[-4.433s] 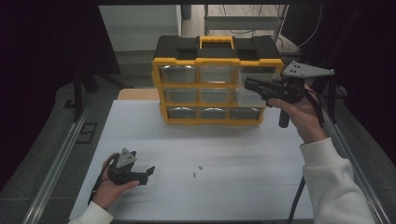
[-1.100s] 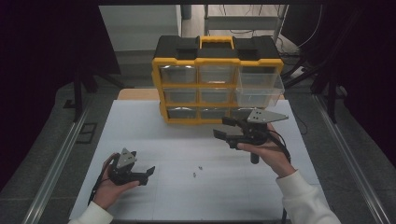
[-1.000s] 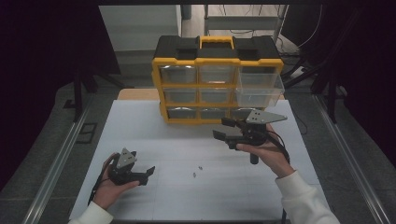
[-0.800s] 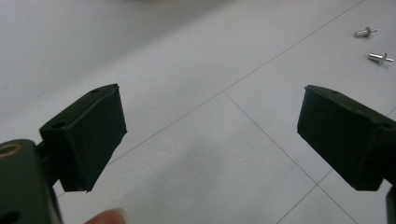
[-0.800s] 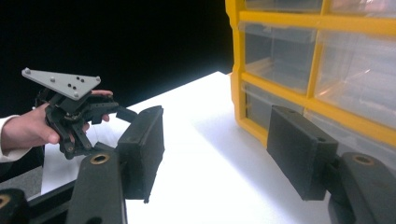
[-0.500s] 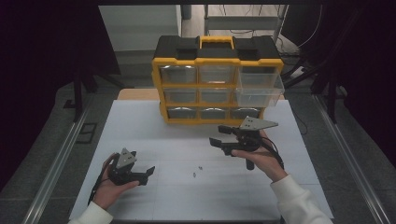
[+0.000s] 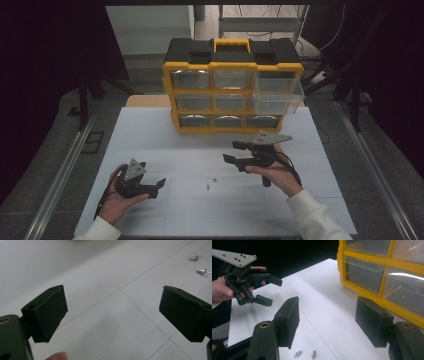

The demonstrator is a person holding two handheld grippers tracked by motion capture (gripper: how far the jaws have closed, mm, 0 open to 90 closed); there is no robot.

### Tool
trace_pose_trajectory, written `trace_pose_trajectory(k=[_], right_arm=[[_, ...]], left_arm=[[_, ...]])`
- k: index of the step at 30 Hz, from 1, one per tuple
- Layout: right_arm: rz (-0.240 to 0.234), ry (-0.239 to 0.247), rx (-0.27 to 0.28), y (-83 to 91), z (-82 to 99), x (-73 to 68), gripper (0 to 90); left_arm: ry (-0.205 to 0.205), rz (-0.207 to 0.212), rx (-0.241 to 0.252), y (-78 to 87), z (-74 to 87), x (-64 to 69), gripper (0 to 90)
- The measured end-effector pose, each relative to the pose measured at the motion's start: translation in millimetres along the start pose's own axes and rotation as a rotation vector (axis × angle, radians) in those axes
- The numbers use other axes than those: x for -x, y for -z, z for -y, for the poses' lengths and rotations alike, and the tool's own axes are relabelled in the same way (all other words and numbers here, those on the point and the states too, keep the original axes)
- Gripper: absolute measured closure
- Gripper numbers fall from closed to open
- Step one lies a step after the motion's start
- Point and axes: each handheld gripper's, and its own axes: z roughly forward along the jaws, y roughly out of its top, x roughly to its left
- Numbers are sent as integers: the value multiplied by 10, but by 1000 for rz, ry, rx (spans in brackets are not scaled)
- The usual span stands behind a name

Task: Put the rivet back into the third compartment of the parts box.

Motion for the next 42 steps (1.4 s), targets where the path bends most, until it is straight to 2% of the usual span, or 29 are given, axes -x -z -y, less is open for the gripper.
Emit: trace_pose_trajectory(k=[19, 42], right_arm=[[-20, -18, -75, -191, 176, 8, 359], [-23, -25, -157, -368, 300, -34, 356]], left_arm=[[2, 1, 2, -2, 1, 6, 82], [2, 2, 6, 1, -2, 7, 82]])
